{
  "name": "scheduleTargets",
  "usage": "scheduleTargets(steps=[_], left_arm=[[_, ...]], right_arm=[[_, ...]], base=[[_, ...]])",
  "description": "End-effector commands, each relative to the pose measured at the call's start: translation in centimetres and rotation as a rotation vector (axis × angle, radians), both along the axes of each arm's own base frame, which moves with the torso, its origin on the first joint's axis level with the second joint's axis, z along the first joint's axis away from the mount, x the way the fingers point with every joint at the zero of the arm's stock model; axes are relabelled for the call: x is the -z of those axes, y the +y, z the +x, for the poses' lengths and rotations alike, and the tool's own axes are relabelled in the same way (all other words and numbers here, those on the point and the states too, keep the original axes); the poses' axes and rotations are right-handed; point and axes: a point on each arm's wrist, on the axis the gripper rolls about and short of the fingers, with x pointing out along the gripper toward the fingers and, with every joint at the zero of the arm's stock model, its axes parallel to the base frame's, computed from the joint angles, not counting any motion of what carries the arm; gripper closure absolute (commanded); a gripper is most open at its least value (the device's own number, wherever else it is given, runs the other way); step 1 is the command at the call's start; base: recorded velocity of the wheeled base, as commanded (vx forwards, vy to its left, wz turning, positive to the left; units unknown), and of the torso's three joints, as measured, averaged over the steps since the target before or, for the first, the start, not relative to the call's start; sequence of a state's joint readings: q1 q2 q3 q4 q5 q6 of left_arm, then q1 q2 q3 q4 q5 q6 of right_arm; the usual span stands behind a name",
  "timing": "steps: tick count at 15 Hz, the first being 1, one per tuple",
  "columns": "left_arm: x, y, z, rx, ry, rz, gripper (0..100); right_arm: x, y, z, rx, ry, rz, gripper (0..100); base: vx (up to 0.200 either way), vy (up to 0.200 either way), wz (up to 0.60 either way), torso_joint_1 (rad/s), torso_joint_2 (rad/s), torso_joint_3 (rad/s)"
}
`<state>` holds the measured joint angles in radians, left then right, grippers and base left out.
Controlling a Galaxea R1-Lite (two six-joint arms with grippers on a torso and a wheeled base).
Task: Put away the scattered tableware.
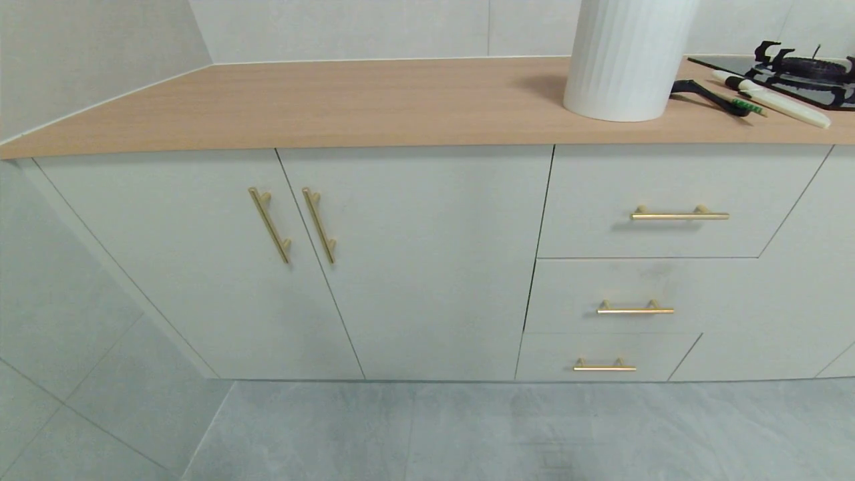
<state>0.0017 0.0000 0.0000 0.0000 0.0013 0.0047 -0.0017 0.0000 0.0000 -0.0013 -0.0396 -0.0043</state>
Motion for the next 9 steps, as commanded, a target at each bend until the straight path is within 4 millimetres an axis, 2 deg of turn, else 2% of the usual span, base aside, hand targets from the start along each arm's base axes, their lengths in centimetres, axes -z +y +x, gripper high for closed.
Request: scheduleTargets(steps=[1,7,9], left_arm=[[0.0,0.0,0.0,0.0,0.0,0.0,0],[0.0,0.0,0.01,0.0,0.002,0.017,0],[0.0,0.0,0.01,0.0,0.002,0.02,0]], right_arm=[[-0.01,0.0,0.01,0.0,0.001,0.0,0],[-0.01,0.0,0.01,0.0,0.001,0.0,0],[-0.01,0.0,0.01,0.0,0.001,0.0,0]], base=[[0.0,0.0,0.0,0.0,0.0,0.0],[0.0,0.0,0.0,0.0,0.0,0.0],[0.0,-0.2,0.0,0.002,0.0,0.002]])
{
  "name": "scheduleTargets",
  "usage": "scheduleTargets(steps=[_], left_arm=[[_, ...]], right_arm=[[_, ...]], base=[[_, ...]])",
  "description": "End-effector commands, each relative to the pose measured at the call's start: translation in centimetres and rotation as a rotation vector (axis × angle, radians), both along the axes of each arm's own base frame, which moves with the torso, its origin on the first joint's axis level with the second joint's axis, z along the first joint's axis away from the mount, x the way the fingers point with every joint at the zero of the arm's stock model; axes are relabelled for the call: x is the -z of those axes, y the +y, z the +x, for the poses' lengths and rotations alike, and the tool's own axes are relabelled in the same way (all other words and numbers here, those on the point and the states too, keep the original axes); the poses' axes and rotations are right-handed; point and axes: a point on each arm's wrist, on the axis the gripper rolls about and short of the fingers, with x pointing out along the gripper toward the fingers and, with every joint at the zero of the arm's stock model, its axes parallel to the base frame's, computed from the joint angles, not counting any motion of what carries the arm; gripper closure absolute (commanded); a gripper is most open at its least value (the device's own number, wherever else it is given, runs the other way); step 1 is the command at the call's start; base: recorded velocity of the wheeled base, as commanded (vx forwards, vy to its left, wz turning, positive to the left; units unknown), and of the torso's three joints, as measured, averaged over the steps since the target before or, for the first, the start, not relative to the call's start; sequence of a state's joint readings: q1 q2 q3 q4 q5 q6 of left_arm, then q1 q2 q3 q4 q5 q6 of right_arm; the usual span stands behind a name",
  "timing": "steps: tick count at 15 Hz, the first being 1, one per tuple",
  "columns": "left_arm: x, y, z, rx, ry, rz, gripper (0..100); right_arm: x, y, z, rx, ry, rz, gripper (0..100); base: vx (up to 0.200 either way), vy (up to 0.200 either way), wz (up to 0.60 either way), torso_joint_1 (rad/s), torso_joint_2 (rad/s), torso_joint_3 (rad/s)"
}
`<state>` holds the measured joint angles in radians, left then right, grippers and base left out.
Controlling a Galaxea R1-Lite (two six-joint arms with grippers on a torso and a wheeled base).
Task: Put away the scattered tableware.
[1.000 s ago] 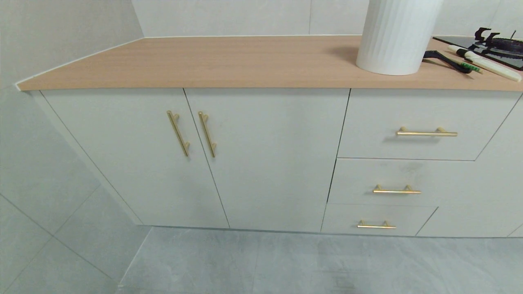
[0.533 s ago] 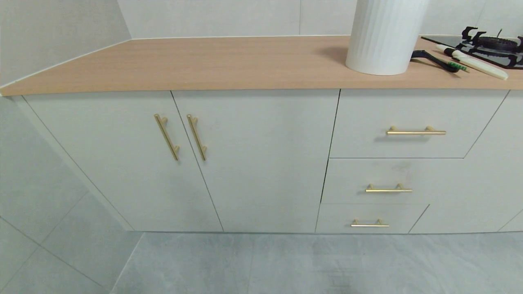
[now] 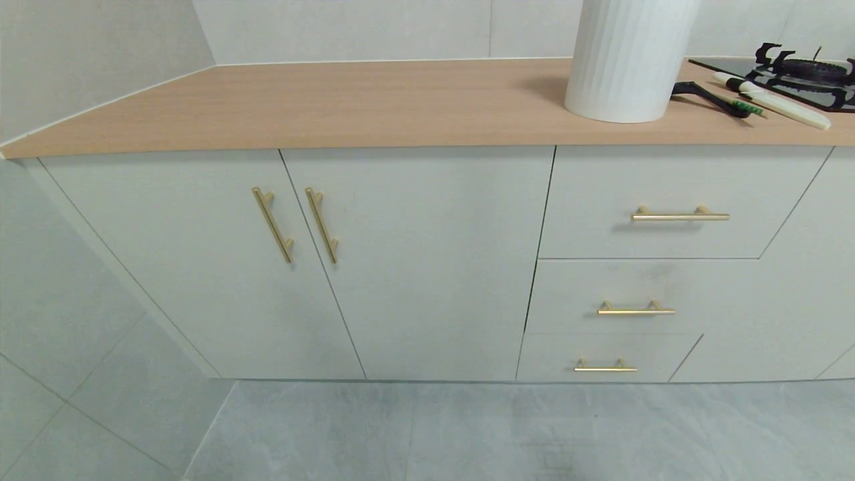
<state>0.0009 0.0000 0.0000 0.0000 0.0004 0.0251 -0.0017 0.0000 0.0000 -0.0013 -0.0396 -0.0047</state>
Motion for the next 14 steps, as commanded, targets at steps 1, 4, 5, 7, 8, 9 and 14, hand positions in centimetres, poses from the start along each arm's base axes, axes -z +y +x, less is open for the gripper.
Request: scheduleTargets(steps=[1,4,5,7,8,9,14], left_arm=[[0.0,0.0,0.01,-0.002,0.002,-0.001,0],[0.0,0.0,0.01,-0.002,0.002,-0.005,0],[0.0,0.0,0.01,-0.002,0.002,-0.01,0],[-0.05,0.0,0.0,-0.002,0.0,-0.016,0],[0.0,0.0,0.01,-0.002,0.001,-0.016,0],[0.0,0.0,0.01,-0.002,0.001,-0.016,0],[-0.05,0.0,0.0,-0.002,0.0,-0.017,0]], right_arm=[[0.0,0.0,0.0,0.0,0.0,0.0,0],[-0.01,0.0,0.01,0.0,0.001,0.0,0],[-0.01,0.0,0.01,0.0,0.001,0.0,0],[-0.01,0.0,0.01,0.0,0.001,0.0,0],[-0.01,0.0,0.01,0.0,0.001,0.0,0],[-0.01,0.0,0.01,0.0,0.001,0.0,0],[-0.01,0.0,0.01,0.0,0.001,0.0,0]], base=[[0.0,-0.2,0.0,-0.002,0.01,0.002],[0.0,-0.2,0.0,0.004,0.0,-0.001],[0.0,0.0,0.0,0.0,0.0,0.0],[0.0,0.0,0.0,0.0,0.0,0.0],[0.0,0.0,0.0,0.0,0.0,0.0],[0.0,0.0,0.0,0.0,0.0,0.0],[0.12,0.0,0.0,0.002,0.0,0.002]])
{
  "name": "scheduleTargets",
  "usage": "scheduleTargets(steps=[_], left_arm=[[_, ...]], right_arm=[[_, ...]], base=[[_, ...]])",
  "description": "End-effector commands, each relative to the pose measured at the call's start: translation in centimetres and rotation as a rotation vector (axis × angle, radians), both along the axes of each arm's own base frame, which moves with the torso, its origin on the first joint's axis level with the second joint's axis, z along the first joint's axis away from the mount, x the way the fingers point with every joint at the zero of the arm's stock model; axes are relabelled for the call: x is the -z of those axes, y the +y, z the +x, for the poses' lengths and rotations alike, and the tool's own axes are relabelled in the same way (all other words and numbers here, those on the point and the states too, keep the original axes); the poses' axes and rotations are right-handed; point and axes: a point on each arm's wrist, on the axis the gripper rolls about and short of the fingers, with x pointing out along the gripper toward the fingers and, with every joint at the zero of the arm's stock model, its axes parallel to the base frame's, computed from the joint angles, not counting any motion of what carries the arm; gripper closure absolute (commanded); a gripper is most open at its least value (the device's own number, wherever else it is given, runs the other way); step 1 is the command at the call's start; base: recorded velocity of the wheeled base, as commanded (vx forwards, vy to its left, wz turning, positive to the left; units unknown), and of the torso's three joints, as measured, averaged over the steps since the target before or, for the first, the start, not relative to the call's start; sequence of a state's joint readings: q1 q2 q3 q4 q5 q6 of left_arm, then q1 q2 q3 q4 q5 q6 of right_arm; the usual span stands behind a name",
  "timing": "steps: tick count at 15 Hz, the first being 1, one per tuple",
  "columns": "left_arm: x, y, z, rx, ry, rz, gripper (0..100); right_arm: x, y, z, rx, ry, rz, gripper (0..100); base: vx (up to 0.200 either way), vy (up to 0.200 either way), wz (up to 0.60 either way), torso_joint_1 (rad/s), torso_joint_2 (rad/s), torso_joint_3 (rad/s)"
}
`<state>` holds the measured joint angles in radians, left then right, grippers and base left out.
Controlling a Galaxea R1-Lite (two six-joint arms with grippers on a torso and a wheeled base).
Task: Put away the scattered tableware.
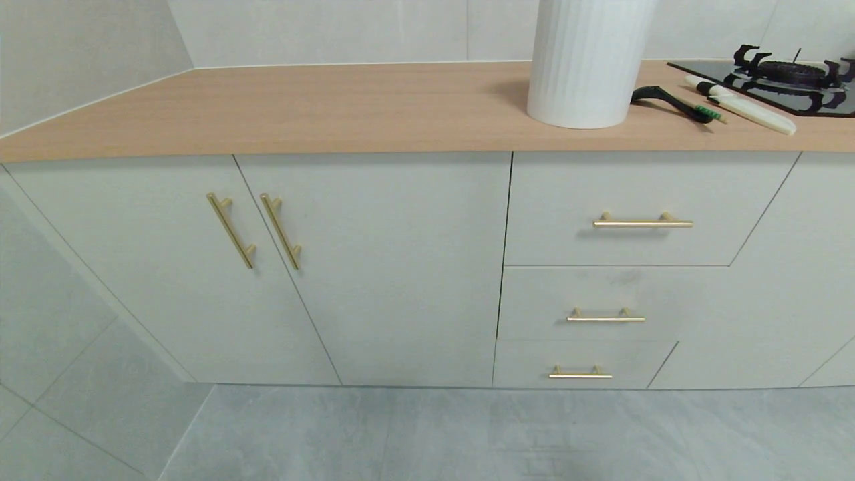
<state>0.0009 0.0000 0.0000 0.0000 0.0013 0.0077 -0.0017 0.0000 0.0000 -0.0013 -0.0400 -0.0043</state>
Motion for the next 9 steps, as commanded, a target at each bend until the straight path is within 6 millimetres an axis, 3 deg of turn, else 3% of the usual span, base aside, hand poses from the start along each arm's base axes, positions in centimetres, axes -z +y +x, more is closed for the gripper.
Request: scheduleTargets(steps=[1,2,8,9], left_arm=[[-0.05,0.0,0.0,-0.001,0.0,0.0,0],[0.0,0.0,0.0,-0.001,0.0,0.0,0],[0.0,0.0,0.01,-0.001,0.002,-0.005,0],[0.0,0.0,0.01,-0.001,0.002,-0.005,0]], right_arm=[[0.0,0.0,0.0,0.0,0.0,0.0,0],[0.0,0.0,0.0,0.001,0.0,0.0,0],[-0.01,0.0,0.01,0.001,0.001,0.0,0],[-0.01,0.0,0.01,0.001,0.001,0.0,0]], base=[[0.2,0.0,0.0,-0.002,0.01,0.002],[0.2,0.0,0.0,0.002,0.0,0.002],[0.0,0.0,0.0,0.0,0.0,0.0],[0.2,0.0,0.0,0.007,0.0,0.002]])
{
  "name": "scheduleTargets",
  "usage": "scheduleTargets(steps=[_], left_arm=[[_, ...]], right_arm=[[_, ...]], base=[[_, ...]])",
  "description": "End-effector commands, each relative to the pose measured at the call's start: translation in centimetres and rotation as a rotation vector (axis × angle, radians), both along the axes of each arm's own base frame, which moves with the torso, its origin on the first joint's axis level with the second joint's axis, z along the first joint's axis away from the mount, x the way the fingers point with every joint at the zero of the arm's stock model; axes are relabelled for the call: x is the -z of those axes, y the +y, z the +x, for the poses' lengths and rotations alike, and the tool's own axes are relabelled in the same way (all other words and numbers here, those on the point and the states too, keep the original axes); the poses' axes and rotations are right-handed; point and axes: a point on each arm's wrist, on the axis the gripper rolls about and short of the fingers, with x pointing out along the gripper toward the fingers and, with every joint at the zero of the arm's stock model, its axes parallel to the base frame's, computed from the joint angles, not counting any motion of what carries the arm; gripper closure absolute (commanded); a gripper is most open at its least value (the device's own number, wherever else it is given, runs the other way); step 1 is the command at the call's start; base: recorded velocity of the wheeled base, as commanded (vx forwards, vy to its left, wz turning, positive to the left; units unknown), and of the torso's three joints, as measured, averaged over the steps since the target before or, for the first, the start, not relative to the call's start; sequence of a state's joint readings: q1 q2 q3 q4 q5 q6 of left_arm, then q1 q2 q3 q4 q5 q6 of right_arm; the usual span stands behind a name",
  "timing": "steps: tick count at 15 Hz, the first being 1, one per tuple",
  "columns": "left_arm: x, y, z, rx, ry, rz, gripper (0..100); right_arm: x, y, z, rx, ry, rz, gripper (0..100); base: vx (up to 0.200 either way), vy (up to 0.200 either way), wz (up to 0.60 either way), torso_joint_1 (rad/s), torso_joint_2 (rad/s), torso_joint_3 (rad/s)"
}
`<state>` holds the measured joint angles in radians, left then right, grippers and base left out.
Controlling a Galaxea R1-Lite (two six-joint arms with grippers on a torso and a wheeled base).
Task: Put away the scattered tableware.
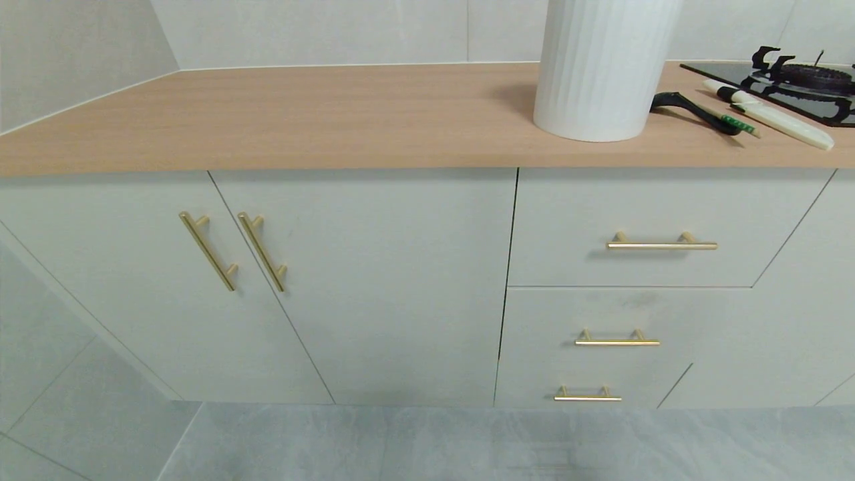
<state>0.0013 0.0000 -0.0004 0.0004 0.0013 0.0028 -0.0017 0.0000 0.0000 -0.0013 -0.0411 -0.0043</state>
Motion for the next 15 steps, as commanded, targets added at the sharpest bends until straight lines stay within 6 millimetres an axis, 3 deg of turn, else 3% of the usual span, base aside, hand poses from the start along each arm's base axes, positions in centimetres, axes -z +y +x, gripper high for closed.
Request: scheduleTargets(steps=[1,2,13,14,15], left_arm=[[0.0,0.0,0.0,-0.001,0.0,0.0,0],[0.0,0.0,0.0,-0.001,0.002,0.0,0],[0.0,0.0,0.0,-0.001,0.002,0.0,0],[0.0,0.0,0.0,-0.001,0.002,0.0,0],[0.0,0.0,0.0,-0.001,-0.002,0.0,0]], right_arm=[[0.0,0.0,0.0,-0.001,0.0,0.0,0],[0.0,0.0,0.0,0.0,0.001,0.0,0],[0.0,0.0,0.0,0.0,-0.001,-0.048,0],[-1.0,0.0,-0.2,-0.003,-0.047,-0.05,0],[-3.5,0.1,-1.0,-0.043,-0.12,-0.052,0]], base=[[0.2,0.0,0.0,-0.002,0.0,0.002],[0.2,0.0,0.0,-0.007,0.0,0.002],[0.0,0.0,0.0,0.0,0.0,0.0],[0.0,0.0,0.0,0.0,0.0,0.0],[0.0,0.0,0.0,0.0,0.0,0.0]])
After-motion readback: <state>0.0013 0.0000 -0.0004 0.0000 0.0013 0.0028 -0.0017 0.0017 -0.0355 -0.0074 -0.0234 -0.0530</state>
